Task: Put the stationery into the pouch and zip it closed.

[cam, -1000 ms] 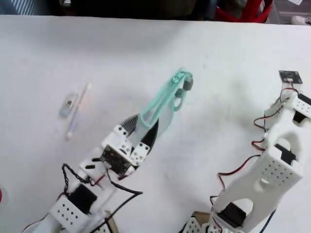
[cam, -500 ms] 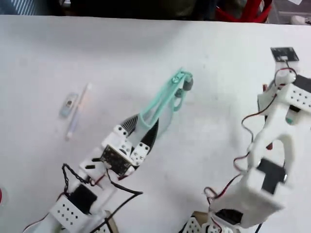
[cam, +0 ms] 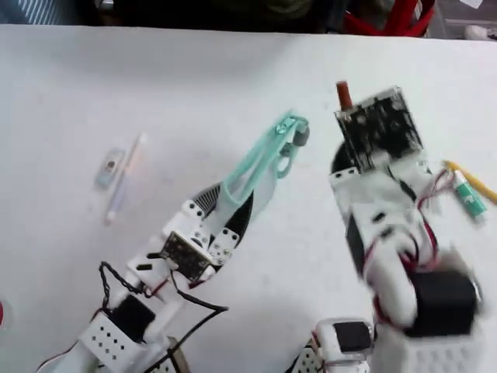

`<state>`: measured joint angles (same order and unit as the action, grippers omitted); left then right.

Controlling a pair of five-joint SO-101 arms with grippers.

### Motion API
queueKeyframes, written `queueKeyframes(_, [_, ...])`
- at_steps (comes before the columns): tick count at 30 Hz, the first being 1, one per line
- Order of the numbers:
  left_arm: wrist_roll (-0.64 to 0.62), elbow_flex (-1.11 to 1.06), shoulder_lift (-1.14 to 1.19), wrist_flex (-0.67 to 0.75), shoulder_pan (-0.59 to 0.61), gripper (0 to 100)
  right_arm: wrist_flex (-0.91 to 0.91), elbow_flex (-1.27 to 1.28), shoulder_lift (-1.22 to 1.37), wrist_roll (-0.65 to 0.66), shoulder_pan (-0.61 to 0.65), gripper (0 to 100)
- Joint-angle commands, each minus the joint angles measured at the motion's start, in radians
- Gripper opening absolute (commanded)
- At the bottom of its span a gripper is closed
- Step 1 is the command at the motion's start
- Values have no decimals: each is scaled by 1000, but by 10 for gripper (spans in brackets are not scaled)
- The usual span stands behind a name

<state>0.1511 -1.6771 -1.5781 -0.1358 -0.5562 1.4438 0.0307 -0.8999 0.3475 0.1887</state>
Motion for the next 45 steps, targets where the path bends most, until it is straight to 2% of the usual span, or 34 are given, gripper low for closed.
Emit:
queueKeyframes(1, [15, 2, 1, 12, 16, 39, -61, -215, 53, -181, 177, 17])
queueKeyframes(4, [15, 2, 1, 12, 18, 73, -137, -310, 116, -278, 275, 17])
queueKeyframes(9, [15, 2, 1, 12, 19, 84, -275, -270, 197, -293, 320, 17])
queueKeyframes(17, [11, 17, 1, 14, 54, 86, -415, 15, 157, -299, 381, 17])
queueKeyframes(24, [8, 23, 1, 12, 62, 87, -682, 347, 27, -273, 372, 17])
queueKeyframes(27, [8, 23, 1, 12, 62, 87, -792, 414, 22, -253, 372, 17])
queueKeyframes(40, [14, 20, 1, 12, 56, 87, -897, 408, 30, -249, 377, 17])
queueKeyframes(45, [8, 25, 1, 8, 54, 88, -964, 413, 120, -258, 374, 17])
